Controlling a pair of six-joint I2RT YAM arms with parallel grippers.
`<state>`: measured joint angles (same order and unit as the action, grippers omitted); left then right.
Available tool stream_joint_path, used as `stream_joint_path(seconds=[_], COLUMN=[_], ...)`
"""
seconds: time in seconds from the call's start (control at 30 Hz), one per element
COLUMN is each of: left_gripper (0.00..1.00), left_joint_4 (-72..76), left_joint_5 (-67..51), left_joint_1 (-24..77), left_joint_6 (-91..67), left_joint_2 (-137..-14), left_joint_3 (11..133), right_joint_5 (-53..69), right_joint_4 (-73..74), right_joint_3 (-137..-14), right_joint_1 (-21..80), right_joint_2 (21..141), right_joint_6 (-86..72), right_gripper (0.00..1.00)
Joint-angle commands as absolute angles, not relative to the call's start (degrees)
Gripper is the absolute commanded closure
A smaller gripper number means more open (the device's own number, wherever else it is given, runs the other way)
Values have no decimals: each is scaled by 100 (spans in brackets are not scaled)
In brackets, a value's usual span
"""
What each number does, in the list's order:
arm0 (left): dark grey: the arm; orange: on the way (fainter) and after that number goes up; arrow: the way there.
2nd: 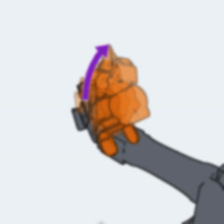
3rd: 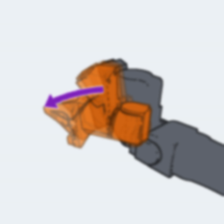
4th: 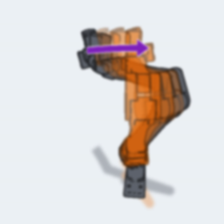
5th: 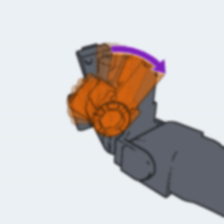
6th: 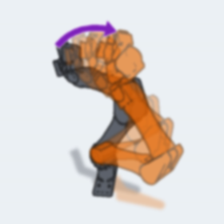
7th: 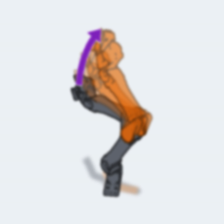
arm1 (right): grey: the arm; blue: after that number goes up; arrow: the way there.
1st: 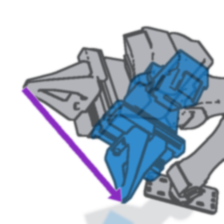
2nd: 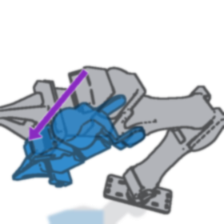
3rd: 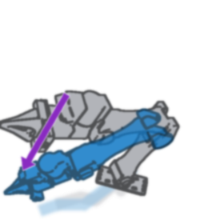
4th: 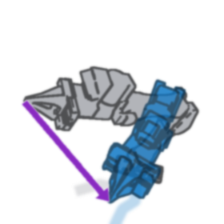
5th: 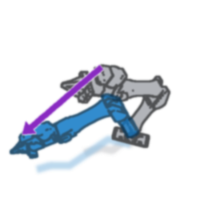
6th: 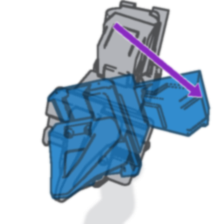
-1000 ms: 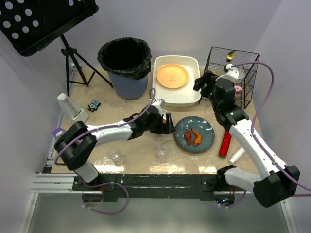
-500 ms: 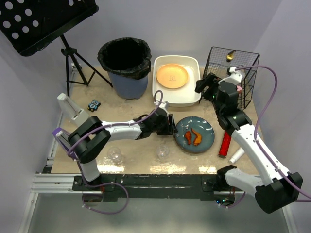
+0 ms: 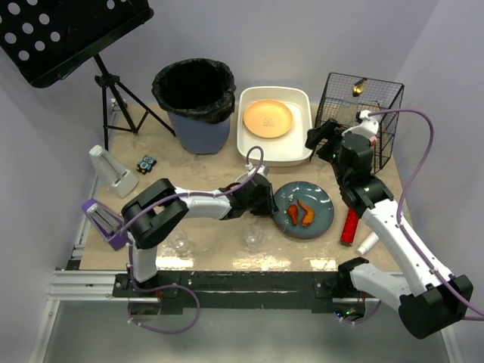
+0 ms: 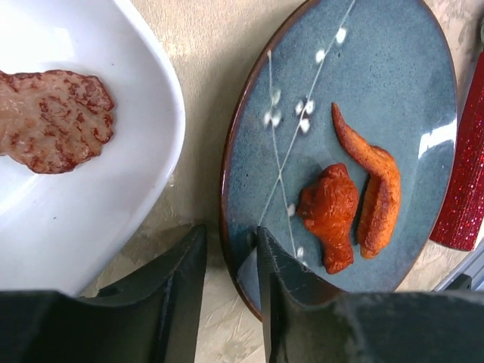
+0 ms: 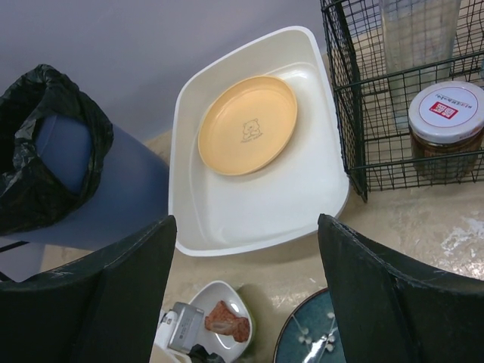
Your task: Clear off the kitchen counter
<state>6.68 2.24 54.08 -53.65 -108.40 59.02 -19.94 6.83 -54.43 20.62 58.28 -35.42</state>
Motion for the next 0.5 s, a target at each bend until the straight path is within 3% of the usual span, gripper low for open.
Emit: stream_joint_path(seconds=[0.0,0.3,0.37,0.47], left_gripper=[65,66,56,52], left_joint_4=[817,905,940,949], left_joint_5=[422,413,413,431], left_joint_1=[5440,5440,5440,5440], left_joint_6=[-5502,-5502,-5520,-5528], left_joint_2=[-10968,-11188,-11232,-11285], left_joint_3=[6179,6240,6240,6240], right_joint_5=[-2083,-2065,-2074,-2083], right_joint_4=[483,475,483,501], right_joint_3=[-5397,-5344,-5335,-5326], right_joint_1=[2074,2074,2074,2083], right_joint_2=[5634,5634,5616,5607], right_joint_6=[-3604,-3595,-3577,-3560], right_gripper=[20,20,20,20])
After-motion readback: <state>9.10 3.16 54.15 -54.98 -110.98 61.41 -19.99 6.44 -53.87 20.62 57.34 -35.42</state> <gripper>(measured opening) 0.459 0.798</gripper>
